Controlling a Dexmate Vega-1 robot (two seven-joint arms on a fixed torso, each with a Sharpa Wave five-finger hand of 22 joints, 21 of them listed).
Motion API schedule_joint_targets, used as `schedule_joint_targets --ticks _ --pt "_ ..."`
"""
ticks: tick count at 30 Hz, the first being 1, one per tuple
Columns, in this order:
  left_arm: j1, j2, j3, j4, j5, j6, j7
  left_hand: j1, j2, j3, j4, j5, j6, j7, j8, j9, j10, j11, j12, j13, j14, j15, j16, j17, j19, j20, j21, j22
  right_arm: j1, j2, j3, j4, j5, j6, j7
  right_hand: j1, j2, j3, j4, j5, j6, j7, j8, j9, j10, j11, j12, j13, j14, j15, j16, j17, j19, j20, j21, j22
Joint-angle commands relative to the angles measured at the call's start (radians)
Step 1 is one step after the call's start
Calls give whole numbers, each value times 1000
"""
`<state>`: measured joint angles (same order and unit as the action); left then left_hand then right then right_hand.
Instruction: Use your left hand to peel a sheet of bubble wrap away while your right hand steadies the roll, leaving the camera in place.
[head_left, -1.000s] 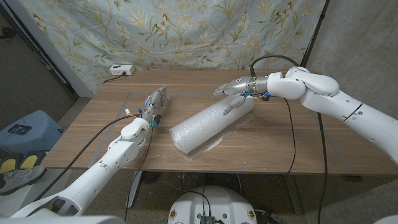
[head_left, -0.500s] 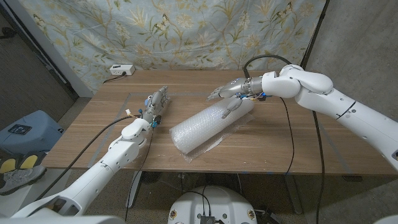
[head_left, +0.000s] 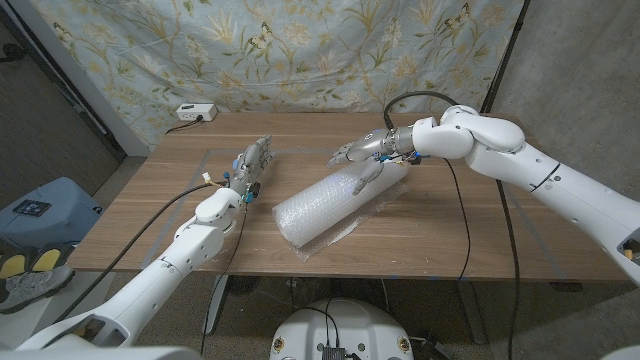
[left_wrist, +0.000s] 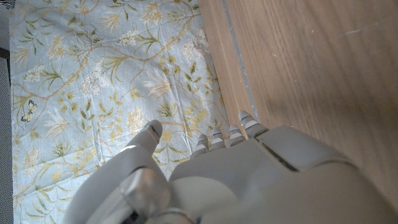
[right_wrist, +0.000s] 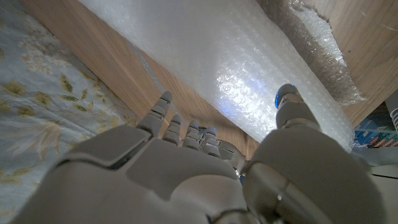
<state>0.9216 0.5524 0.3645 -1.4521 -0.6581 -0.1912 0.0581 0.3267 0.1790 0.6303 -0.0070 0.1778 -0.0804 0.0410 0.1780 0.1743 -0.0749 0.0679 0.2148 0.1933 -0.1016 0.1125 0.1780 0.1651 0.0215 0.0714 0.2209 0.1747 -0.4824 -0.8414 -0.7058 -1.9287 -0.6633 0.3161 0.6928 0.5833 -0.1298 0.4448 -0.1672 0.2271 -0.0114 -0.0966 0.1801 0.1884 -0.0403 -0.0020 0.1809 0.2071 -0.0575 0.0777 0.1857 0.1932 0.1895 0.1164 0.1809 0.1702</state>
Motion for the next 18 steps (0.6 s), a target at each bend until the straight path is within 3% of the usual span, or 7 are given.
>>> schedule_joint_targets --ticks 1,18 --pt "23 11 -8 -39 3 -5 15 13 1 0 -6 6 7 -1 8 3 3 1 3 1 5 2 4 6 8 4 -6 2 7 20 -22 16 -18 2 12 11 1 1 4 8 -13 -6 -2 6 -16 2 2 5 -15 7 -1 4 -11 3 -1 2" --pt "47 12 -14 -57 -3 -14 19 14 1 -1 -8 6 7 -1 7 4 3 -2 2 2 6 2 4 6 10 5 -8 2 33 61 -64 57 -23 12 32 8 1 -4 10 10 -32 -7 0 5 -39 0 3 4 -35 16 -1 5 -30 16 -2 2"
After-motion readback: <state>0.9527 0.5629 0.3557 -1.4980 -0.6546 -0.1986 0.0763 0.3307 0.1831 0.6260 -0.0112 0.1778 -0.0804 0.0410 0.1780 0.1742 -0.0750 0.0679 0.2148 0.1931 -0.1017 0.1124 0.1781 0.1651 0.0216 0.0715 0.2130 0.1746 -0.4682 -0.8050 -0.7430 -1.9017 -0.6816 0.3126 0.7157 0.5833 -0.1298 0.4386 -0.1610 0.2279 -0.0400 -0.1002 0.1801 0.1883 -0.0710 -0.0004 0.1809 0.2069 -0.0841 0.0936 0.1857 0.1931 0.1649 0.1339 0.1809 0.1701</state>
